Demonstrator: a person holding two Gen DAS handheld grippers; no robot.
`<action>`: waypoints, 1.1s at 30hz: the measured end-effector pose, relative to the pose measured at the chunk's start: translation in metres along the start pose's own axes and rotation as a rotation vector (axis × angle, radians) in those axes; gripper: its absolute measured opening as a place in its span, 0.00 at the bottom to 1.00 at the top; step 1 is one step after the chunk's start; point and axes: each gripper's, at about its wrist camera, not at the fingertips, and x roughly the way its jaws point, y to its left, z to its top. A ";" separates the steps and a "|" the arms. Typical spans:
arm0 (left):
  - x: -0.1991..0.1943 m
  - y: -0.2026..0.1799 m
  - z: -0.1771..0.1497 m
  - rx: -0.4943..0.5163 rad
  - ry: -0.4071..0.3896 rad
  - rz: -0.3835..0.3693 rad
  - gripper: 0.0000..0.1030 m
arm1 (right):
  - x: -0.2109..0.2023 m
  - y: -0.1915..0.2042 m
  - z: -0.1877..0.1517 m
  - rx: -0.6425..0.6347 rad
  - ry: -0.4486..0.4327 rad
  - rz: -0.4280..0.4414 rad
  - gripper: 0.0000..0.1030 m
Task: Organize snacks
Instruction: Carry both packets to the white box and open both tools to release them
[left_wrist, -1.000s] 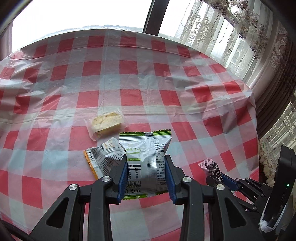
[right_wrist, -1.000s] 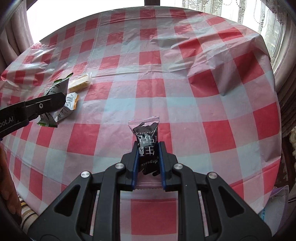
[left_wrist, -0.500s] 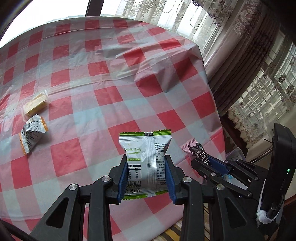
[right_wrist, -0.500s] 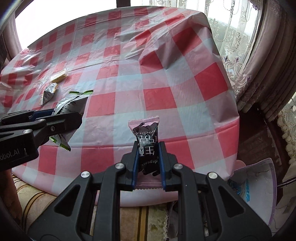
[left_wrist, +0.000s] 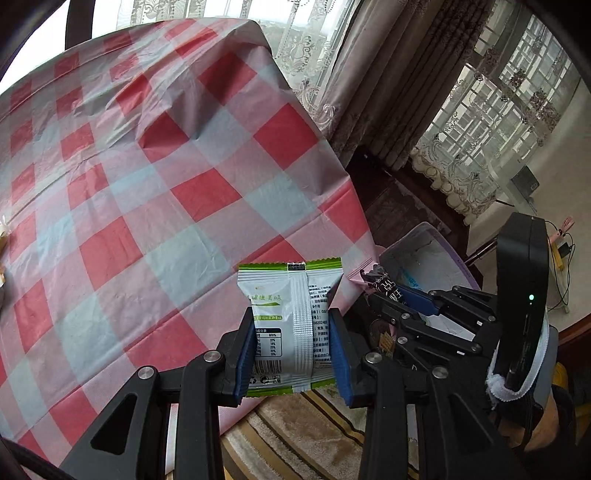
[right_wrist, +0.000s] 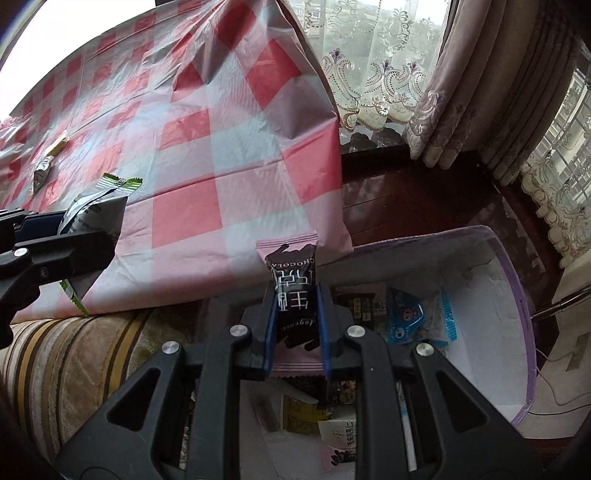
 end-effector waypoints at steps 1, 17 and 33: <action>0.003 -0.005 0.000 0.012 0.009 -0.007 0.36 | 0.001 -0.005 -0.002 0.009 0.005 -0.002 0.22; 0.034 -0.070 -0.004 0.129 0.131 -0.092 0.38 | 0.008 -0.062 -0.027 0.137 0.061 -0.026 0.23; 0.029 -0.058 -0.004 0.098 0.124 -0.063 0.59 | 0.000 -0.056 -0.021 0.160 0.054 -0.023 0.56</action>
